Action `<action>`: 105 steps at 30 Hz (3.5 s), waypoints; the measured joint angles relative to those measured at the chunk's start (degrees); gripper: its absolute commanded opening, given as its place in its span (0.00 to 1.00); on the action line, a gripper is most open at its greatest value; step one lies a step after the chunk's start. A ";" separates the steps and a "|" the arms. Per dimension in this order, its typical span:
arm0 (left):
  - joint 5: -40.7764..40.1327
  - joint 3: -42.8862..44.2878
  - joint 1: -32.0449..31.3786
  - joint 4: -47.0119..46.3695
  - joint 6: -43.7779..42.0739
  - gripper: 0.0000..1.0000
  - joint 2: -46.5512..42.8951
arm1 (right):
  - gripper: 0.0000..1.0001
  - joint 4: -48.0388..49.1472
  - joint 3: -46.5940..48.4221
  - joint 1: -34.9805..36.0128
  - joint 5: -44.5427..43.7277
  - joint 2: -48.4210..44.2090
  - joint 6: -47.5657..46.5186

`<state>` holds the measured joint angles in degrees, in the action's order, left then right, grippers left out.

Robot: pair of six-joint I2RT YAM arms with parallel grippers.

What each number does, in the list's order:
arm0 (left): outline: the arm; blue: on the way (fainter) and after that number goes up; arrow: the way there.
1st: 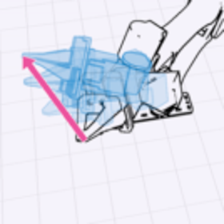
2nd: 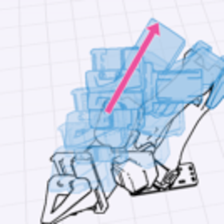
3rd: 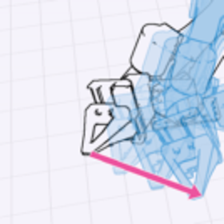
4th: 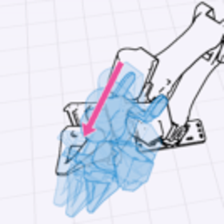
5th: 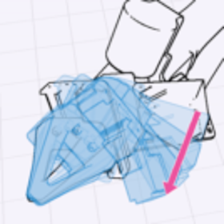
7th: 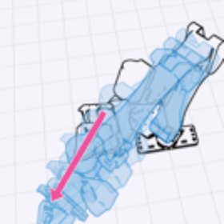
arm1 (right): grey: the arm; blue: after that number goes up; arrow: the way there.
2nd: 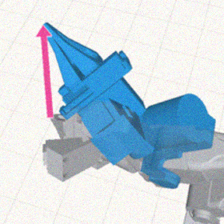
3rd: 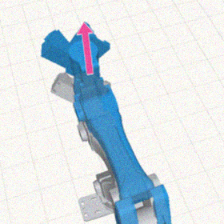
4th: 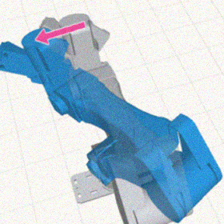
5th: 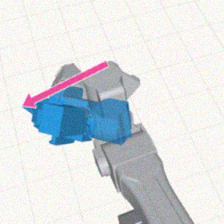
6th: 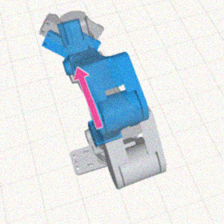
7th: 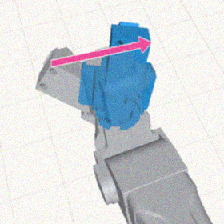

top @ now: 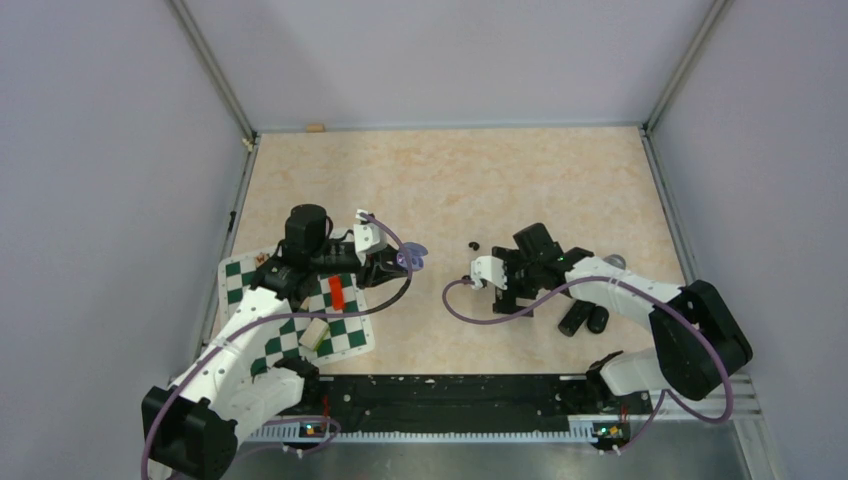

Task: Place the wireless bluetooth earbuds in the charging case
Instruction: Adjust the right earbud at the center of the board, then pick up the right earbud from the center of the board.

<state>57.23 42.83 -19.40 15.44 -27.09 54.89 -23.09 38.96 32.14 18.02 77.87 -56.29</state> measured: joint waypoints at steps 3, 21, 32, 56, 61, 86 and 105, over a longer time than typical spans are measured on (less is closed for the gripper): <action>0.15 0.00 0.00 0.00 0.00 0.00 0.00 | 0.99 1.64 -0.09 0.11 -0.59 0.37 0.42; 0.44 0.00 0.00 0.00 0.02 0.00 0.00 | 0.99 9.70 -0.66 0.50 -4.48 2.32 6.03; 0.44 0.00 0.00 0.00 0.02 0.00 0.00 | 0.99 6.05 3.58 0.48 -4.72 3.96 11.17; 0.44 0.00 0.00 -0.02 0.00 0.00 0.00 | 0.37 -34.42 38.77 -22.88 28.39 36.72 9.94; 0.44 0.00 0.00 0.00 -0.02 0.00 0.00 | 0.30 -38.42 37.97 -22.88 28.74 37.79 9.29; 0.48 0.00 0.00 0.00 0.00 0.00 0.00 | 0.29 -36.74 35.71 -20.28 26.84 38.73 13.75; 0.63 0.00 0.00 0.00 0.00 0.00 0.00 | 0.29 -36.52 35.30 -19.21 26.71 38.73 15.02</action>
<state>57.87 42.83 -19.40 15.44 -27.09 54.89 -59.61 74.26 12.93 44.73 116.60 -41.28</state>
